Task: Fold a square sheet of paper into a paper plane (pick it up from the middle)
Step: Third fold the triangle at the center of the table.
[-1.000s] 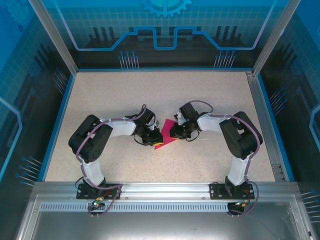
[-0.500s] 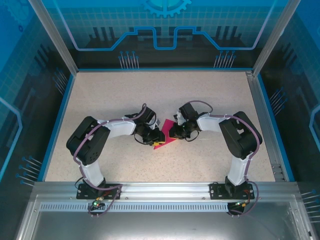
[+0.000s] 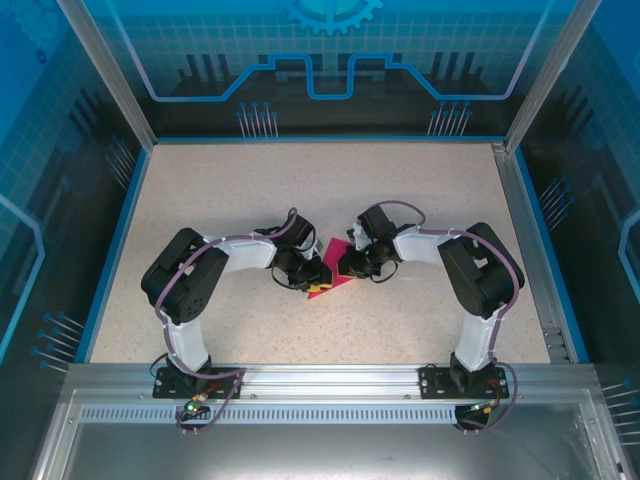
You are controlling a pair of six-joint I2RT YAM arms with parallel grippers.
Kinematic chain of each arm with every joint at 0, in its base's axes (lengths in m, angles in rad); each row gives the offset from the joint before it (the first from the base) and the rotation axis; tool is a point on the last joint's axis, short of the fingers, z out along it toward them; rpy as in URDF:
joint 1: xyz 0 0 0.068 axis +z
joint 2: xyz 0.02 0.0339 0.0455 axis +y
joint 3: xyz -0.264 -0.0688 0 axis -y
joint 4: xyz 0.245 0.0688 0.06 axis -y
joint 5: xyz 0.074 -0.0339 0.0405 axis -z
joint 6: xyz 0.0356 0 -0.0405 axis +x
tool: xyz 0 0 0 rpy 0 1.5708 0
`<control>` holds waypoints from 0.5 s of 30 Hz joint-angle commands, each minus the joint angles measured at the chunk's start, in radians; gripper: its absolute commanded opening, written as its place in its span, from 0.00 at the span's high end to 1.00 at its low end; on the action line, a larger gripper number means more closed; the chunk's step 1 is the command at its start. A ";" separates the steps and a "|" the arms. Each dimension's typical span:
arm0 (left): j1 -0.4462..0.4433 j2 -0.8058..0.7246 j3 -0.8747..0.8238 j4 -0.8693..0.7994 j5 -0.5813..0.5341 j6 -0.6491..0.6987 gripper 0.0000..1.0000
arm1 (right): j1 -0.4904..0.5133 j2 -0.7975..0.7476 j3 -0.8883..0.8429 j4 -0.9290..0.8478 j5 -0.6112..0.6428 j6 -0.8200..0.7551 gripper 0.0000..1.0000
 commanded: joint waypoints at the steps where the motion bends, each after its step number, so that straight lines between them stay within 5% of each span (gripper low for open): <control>1: -0.013 0.038 -0.030 -0.071 -0.078 0.024 0.74 | 0.009 0.036 -0.009 -0.086 0.078 -0.018 0.85; 15: -0.013 -0.048 -0.071 -0.114 -0.126 0.043 0.76 | 0.006 0.044 -0.004 -0.089 0.084 -0.021 0.85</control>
